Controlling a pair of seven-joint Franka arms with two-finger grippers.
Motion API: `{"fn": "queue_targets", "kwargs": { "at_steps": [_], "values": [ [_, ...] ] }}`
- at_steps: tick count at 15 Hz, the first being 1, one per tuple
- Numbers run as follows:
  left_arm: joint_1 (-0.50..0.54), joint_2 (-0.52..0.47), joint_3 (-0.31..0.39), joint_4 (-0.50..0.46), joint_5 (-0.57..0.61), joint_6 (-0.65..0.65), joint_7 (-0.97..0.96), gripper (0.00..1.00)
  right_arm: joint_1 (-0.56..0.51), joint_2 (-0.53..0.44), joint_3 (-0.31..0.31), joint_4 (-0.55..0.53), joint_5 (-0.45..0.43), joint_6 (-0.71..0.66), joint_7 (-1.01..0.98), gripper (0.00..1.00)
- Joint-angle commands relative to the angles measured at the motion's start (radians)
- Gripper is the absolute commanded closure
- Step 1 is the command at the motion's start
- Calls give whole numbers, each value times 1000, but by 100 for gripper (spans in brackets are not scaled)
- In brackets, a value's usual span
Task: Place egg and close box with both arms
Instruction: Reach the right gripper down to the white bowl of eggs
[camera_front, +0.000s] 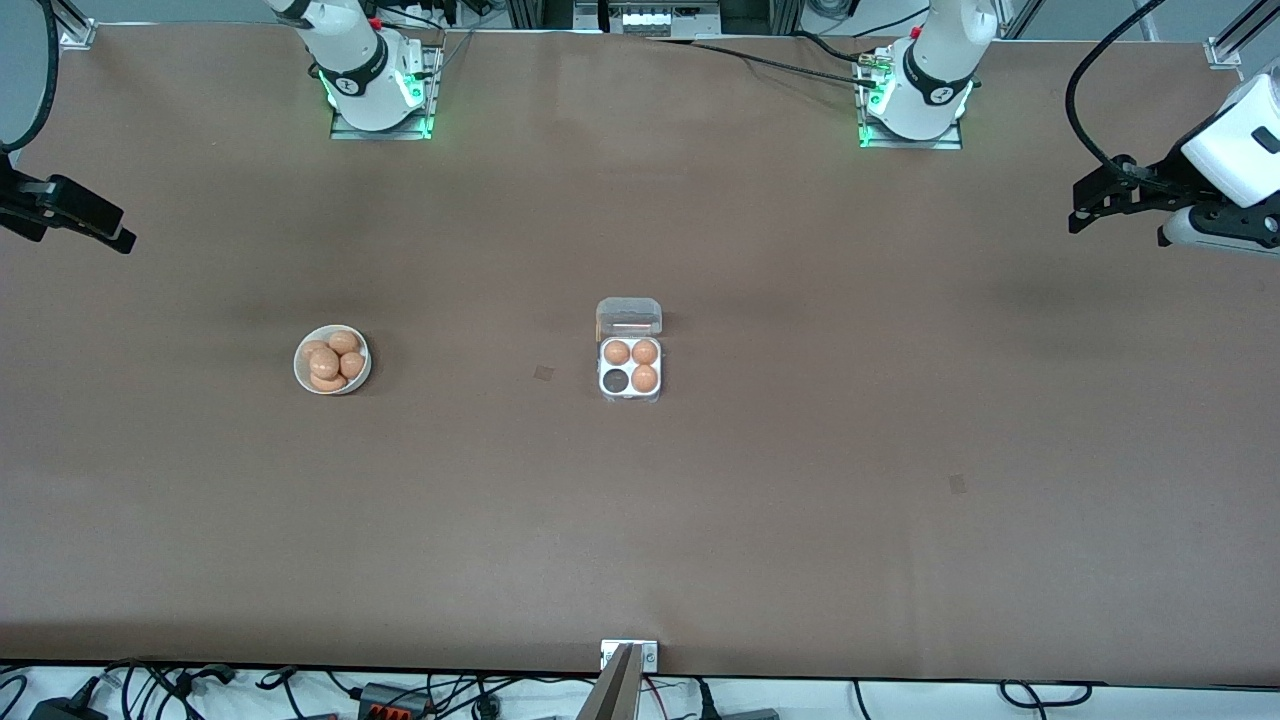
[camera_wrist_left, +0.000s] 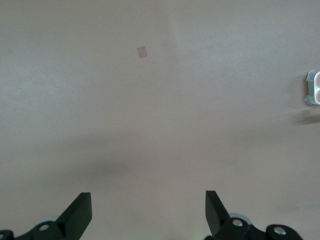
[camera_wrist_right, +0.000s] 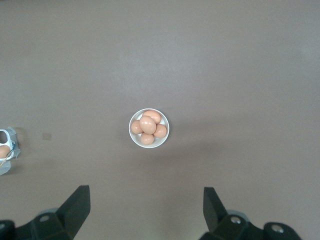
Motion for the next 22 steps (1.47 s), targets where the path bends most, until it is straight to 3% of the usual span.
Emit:
{"fn": "queue_targets", "kwargs": {
  "at_steps": [1,5,8,16,22],
  "values": [
    [3,16,0,36,-5,-25,-5,0,11,6,-6,22,-16,-23,12,0],
    [3,16,-3,36,-5,-25,-3,0,16,16,-6,13,-11,-21,12,0],
    [3,16,-3,36,-5,-25,-5,0,11,79,-6,-4,-10,-59,0,0],
    [5,16,-3,36,-5,-25,-6,0,7,346,-9,10,22,-73,-34,0],
    [4,16,-1,36,-5,-28,-8,0,-9,605,-17,168,65,-110,-31,0]
  ]
}}
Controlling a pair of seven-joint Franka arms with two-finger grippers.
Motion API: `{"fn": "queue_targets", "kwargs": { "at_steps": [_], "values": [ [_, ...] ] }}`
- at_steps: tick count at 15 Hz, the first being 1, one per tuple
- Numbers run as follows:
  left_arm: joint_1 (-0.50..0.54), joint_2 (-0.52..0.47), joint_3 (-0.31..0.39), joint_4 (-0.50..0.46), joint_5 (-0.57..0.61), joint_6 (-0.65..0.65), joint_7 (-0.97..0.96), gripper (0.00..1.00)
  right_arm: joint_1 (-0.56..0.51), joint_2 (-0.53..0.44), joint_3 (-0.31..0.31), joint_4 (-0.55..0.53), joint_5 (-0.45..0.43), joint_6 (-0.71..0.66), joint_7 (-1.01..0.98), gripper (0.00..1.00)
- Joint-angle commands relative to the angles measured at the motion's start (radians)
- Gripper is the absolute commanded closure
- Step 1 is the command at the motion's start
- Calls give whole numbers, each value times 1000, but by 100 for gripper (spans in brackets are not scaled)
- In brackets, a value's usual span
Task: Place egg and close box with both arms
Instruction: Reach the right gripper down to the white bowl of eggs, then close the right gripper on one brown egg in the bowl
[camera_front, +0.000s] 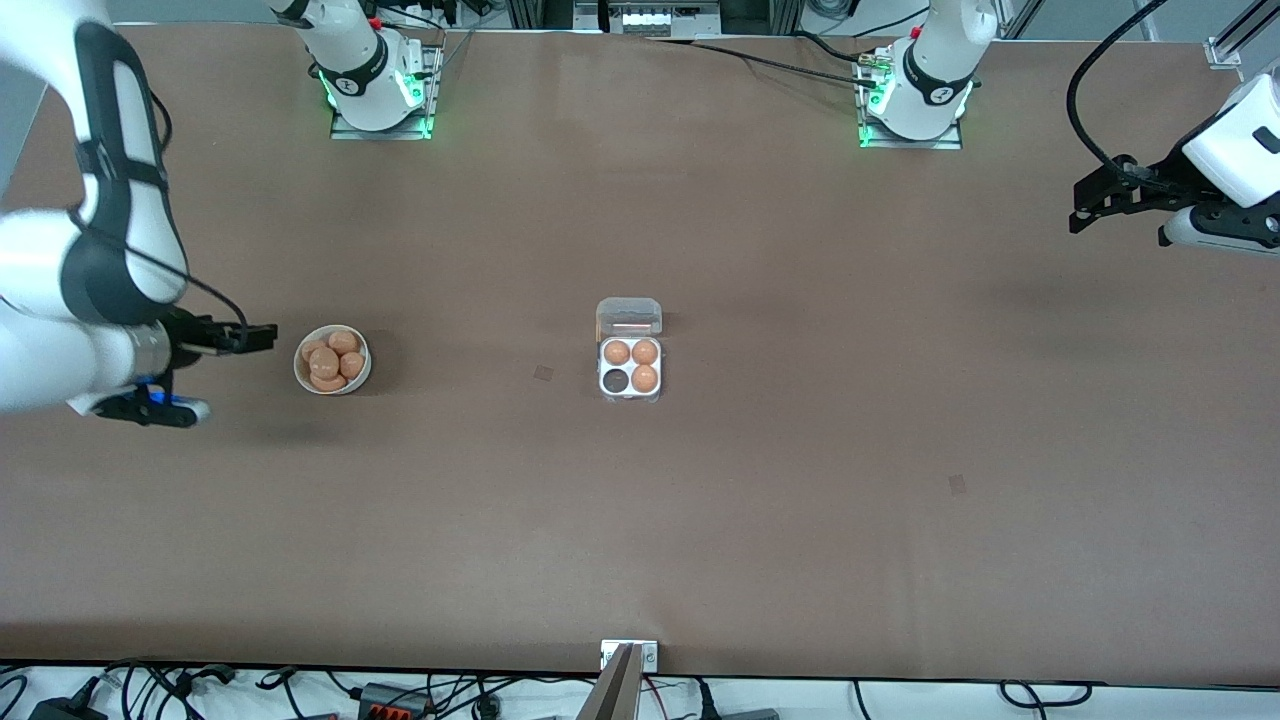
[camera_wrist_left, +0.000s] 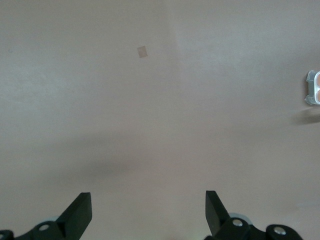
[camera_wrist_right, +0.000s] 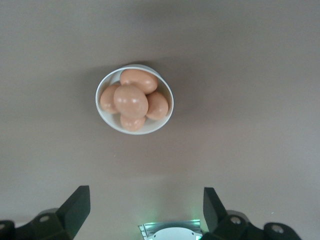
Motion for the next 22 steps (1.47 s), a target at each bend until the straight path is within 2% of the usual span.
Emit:
{"fn": "queue_targets", "kwargs": {
  "at_steps": [1,8,13,22],
  "values": [
    [3,17,-1,38,-5,-27,-8,0,-12,154,-3,146,46,-77,-11,0],
    [2,17,-5,47,-5,-29,-8,0,-3,314,3,246,62,-43,-11,0],
    [2,17,-5,48,-5,-29,-8,0,6,349,5,254,62,21,-11,0],
    [2,17,-5,48,-5,-32,-8,0,26,365,5,243,63,4,-10,0]
  ]
}}
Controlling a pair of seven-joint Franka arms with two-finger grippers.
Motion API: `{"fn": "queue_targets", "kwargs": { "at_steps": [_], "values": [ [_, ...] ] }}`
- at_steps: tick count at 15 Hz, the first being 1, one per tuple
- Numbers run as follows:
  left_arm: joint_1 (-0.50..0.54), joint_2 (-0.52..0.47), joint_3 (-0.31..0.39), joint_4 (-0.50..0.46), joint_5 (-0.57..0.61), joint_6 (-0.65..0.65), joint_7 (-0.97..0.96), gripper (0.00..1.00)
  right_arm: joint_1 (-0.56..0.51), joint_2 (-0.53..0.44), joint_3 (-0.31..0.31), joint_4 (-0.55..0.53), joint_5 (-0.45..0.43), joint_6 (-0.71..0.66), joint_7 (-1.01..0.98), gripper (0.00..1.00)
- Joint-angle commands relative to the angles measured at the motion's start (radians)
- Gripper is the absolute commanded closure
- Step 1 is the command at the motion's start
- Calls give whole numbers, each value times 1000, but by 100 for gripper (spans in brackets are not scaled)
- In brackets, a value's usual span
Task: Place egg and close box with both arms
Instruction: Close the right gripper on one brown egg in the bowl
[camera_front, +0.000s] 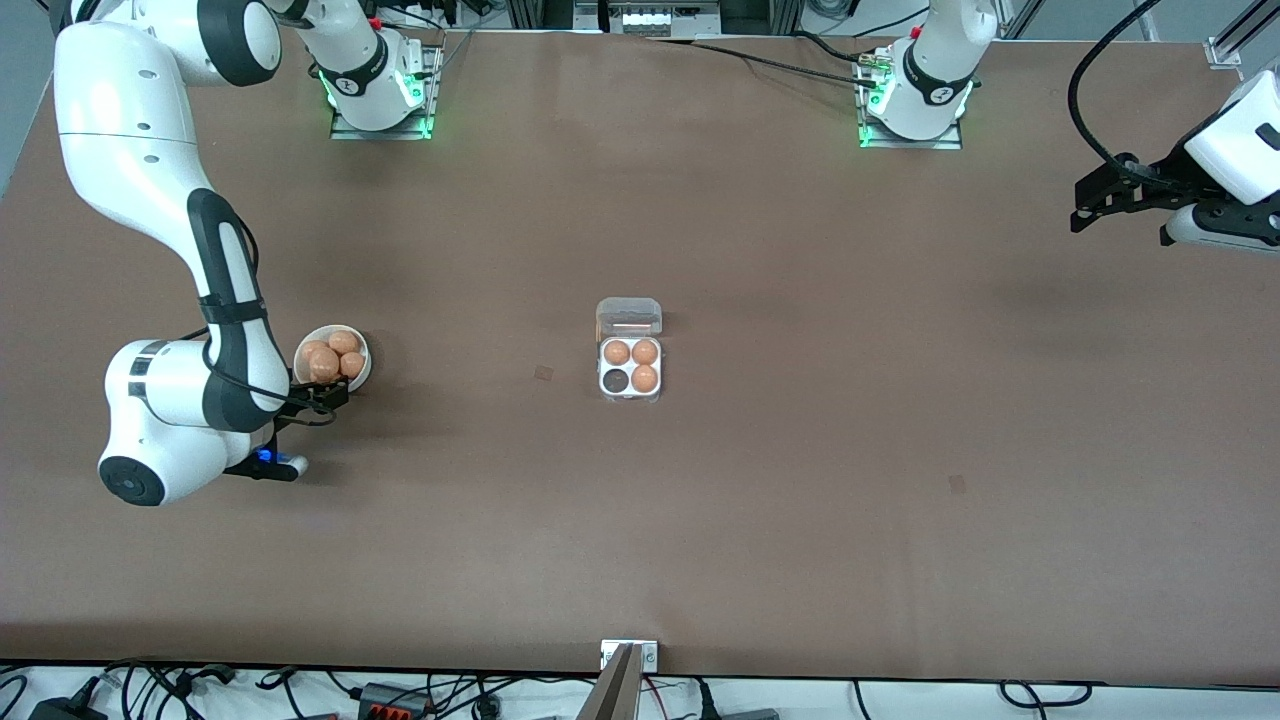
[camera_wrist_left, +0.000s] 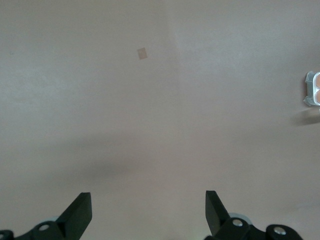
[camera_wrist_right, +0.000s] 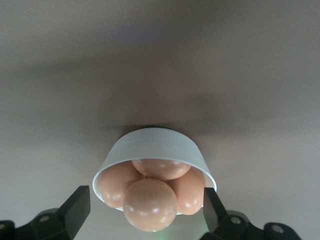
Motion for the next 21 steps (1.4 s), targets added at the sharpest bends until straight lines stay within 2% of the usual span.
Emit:
{"fn": "queue_targets", "kwargs": {
  "at_steps": [1,4,8,14,16,21],
  "values": [
    [2,17,-3,39,-5,-31,-8,0,-2,9,-2,24,17,-23,-10,0],
    [2,17,-3,39,-5,-32,-8,0,-4,9,-2,13,18,-21,-13,5],
    [1,17,-3,41,-5,-31,-8,0,-4,9,-2,1,20,-21,-12,37],
    [1,17,-3,41,-5,-31,-8,0,-7,8,-3,1,14,-30,-15,78],
    [1,17,-3,41,-5,-31,-8,0,-7,8,-3,1,14,-30,-15,86],
    [1,17,-3,41,-5,-31,-8,0,-7,3,-3,5,12,-42,-24,91]
  ]
}}
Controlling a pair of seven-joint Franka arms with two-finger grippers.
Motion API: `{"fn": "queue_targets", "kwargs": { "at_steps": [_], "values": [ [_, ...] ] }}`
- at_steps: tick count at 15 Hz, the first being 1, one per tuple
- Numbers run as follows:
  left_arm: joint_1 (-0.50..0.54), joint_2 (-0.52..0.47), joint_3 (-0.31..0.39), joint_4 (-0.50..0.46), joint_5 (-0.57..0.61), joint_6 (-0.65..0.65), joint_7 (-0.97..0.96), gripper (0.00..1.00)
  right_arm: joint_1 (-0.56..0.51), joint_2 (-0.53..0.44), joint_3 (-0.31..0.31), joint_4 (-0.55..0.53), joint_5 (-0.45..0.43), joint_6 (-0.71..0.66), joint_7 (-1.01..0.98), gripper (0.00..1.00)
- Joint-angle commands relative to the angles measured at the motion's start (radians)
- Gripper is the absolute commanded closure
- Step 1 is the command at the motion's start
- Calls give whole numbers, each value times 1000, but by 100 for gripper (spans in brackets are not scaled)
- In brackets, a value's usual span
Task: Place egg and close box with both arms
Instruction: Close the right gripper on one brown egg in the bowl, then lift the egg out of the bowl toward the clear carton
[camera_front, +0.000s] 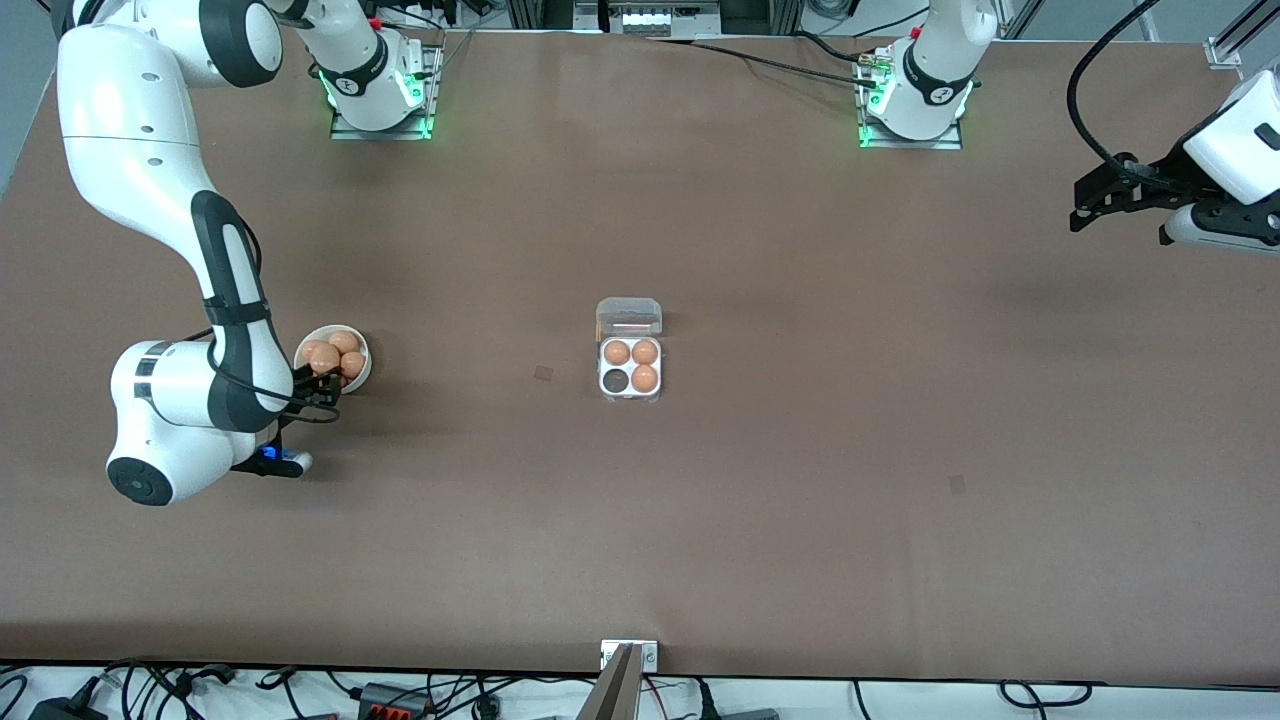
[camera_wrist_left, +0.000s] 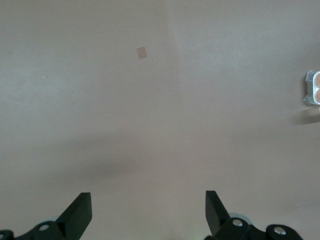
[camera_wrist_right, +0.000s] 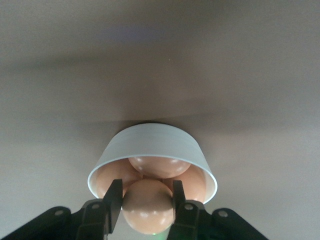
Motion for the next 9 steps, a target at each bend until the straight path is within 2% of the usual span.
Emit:
{"fn": "queue_targets", "kwargs": {
  "at_steps": [1,9],
  "values": [
    [1,17,-3,41,-5,-28,-8,0,-6,-5,-3,13,12,-30,-21,92],
    [1,17,-3,41,-5,-28,-8,0,-1,-54,-14,42,5,-58,-34,95]
  ]
}}
